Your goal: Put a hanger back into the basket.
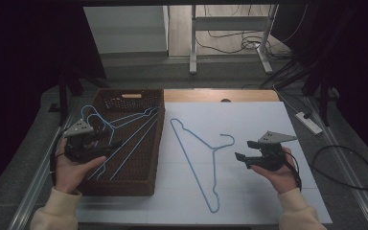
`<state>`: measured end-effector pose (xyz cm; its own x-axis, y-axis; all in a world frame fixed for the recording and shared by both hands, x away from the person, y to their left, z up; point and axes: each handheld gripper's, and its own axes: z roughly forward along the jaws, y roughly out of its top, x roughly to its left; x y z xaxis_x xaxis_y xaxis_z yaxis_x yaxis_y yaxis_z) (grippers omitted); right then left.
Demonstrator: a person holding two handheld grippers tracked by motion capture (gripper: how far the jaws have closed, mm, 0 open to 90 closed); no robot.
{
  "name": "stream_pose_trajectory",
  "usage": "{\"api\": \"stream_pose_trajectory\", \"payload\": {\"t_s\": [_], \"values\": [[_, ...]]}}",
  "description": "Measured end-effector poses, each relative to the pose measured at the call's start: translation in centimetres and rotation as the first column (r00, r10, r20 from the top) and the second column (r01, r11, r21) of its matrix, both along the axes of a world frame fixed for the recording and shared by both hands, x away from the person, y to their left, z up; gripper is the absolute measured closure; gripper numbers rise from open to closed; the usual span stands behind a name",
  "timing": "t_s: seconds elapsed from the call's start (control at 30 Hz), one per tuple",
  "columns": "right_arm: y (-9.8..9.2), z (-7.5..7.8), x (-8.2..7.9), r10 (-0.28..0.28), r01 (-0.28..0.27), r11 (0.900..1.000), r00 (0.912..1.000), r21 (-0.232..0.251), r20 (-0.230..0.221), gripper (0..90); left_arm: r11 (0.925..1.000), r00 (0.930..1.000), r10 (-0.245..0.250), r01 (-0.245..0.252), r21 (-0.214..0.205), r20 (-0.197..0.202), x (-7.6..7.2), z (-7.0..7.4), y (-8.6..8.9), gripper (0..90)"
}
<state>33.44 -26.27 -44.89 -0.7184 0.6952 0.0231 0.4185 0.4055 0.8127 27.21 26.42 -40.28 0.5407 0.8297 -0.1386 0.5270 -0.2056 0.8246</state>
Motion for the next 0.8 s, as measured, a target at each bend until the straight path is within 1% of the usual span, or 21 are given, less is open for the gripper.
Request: {"api": "stream_pose_trajectory", "payload": {"t_s": [0.1,0.17,0.23,0.33,0.4,0.47,0.5,0.6,0.67,0.8], "values": [[-0.1,-0.2,0.1,0.003,-0.003,1.0,1.0,0.0,-0.007,30.5,0.9996,0.9996,-0.021,0.022,-0.019,0.02,-0.5,-0.1,-0.8,36.4],[-0.1,-0.4,0.1,0.006,-0.006,1.0,0.9999,-0.002,-0.009,30.5,0.9983,0.9988,-0.032,0.034,-0.046,0.037,-0.9,-0.3,-1.4,36.4],[-0.3,-0.5,0.1,0.007,-0.007,1.0,0.9999,-0.001,-0.01,30.5,0.9974,0.9981,-0.039,0.041,-0.058,0.048,-1.2,-0.5,-1.8,36.4],[-0.5,-0.5,0.0,0.003,-0.003,1.0,1.0,0.005,-0.008,30.5,0.9966,0.9963,-0.052,0.056,-0.061,0.068,-1.7,-1.0,-2.5,36.4],[-0.7,-0.5,-0.2,-0.003,0.003,1.0,1.0,0.007,-0.001,30.7,0.9968,0.9951,-0.058,0.062,-0.051,0.079,-1.8,-1.2,-2.7,36.1],[-1.0,-0.5,-0.6,-0.008,0.008,0.9998,1.0,0.018,0.0,30.9,0.9964,0.9945,-0.059,0.064,-0.057,0.087,-1.9,-1.4,-2.8,35.9],[-1.2,-0.6,-0.9,-0.015,0.015,0.9997,0.9999,0.021,-0.002,31.0,0.9957,0.9945,-0.064,0.069,-0.062,0.084,-1.9,-1.6,-2.9,36.0],[-1.7,-1.0,-1.5,-0.026,0.026,0.9996,0.9996,0.013,-0.007,31.2,0.9948,0.9942,-0.079,0.084,-0.059,0.073,-1.9,-2.0,-3.2,35.9],[-2.0,-1.2,-1.8,-0.036,0.036,0.9992,0.9993,0.019,-0.01,31.2,0.994,0.9937,-0.09,0.094,-0.057,0.067,-1.8,-2.3,-3.5,35.8],[-2.1,-1.1,-2.1,-0.047,0.047,0.9984,0.9989,0.031,-0.004,31.4,0.993,0.9926,-0.104,0.107,-0.049,0.062,-1.8,-2.5,-3.8,35.8]]}}
